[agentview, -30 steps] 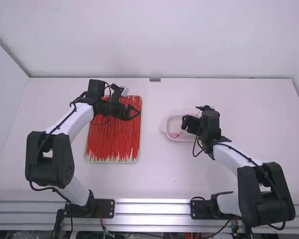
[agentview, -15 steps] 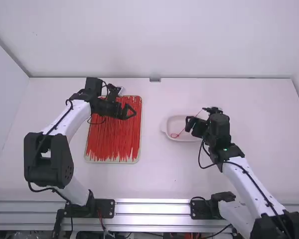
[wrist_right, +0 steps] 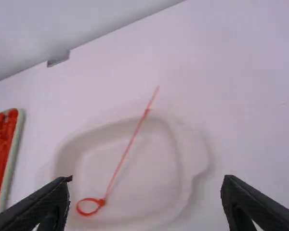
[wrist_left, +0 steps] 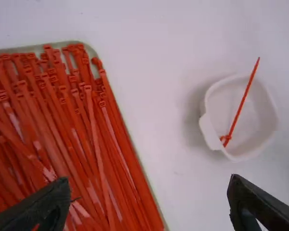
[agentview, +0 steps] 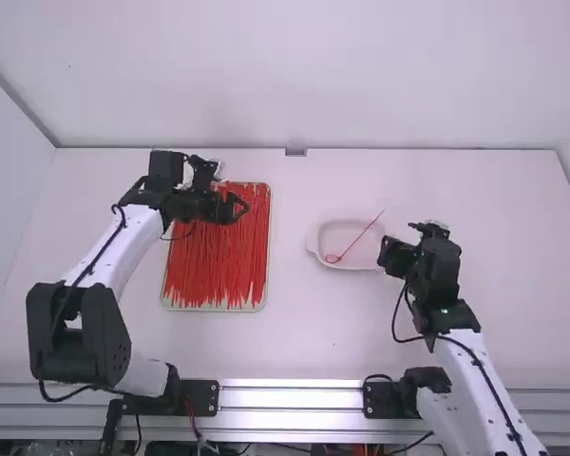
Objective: Fasten the cable tie
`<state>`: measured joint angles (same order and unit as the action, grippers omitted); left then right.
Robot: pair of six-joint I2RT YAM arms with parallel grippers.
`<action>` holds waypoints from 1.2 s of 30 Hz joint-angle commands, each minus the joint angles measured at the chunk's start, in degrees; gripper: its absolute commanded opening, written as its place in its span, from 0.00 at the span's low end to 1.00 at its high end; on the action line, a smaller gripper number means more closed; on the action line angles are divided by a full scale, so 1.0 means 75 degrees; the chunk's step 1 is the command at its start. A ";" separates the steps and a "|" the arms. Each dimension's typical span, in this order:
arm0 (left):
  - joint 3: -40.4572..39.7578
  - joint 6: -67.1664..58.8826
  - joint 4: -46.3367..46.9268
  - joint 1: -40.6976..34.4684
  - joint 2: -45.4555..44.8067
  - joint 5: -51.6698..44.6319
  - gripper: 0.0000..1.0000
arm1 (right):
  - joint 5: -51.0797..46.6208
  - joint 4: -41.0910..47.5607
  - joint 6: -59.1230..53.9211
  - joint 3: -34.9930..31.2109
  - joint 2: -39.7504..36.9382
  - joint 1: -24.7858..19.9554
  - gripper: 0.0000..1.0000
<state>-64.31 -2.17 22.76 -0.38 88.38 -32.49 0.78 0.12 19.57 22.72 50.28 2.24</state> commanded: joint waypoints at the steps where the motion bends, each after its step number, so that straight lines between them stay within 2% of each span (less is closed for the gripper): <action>1: 0.0340 0.0290 -0.0171 0.0051 -0.0468 0.0448 0.81 | -0.0103 -0.0016 -0.0596 -0.0392 -0.0421 -0.0299 0.78; 12: 0.1966 0.0290 -0.1797 0.0051 -0.2094 0.2074 0.60 | -0.0103 -0.0016 -0.2526 -0.2322 -0.2351 -0.0299 0.53; 16: 0.2654 0.0290 -0.2485 0.0051 -0.2782 0.2762 0.51 | -0.0103 -0.0016 -0.2610 -0.3029 -0.3079 -0.0299 0.43; 20: 0.3277 0.0290 -0.3035 0.0051 -0.3406 0.3385 0.43 | -0.0103 -0.0016 -0.2610 -0.3029 -0.3683 -0.0299 0.35; 25: 0.4208 0.0290 -0.3035 0.0051 -0.4336 0.4316 0.31 | -0.0103 -0.0016 -0.2610 -0.3029 -0.4489 -0.0299 0.25; 36: 0.6143 0.0290 -0.3035 0.0051 -0.6271 0.4332 0.05 | -0.0103 -0.0016 -0.2610 -0.3029 -0.5845 -0.0299 0.07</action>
<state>-20.56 0.03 0.10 -0.36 43.97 -0.73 0.12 -0.43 -0.03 0.58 8.21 -0.12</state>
